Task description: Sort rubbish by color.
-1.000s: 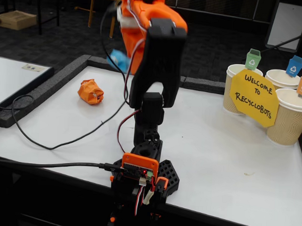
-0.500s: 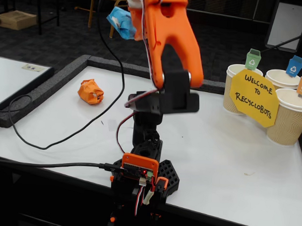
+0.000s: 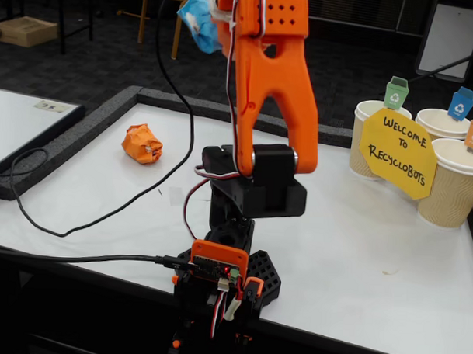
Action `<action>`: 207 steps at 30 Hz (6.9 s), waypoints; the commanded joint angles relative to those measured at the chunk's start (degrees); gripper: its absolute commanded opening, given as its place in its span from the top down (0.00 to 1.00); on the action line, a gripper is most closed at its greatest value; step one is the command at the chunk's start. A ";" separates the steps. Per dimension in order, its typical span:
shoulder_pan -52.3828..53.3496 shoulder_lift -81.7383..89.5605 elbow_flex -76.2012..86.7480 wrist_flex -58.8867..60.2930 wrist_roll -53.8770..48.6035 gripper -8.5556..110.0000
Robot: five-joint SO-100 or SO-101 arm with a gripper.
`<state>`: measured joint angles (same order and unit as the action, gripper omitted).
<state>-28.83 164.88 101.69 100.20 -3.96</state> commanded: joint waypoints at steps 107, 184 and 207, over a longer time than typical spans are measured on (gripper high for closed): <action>65.65 -74.62 -56.34 -15.64 -1.05 0.93; 67.24 -68.47 -44.03 -18.37 -1.05 0.93; 67.24 -9.23 -9.67 -2.81 -1.05 0.93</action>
<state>36.83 149.15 90.26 97.03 -3.96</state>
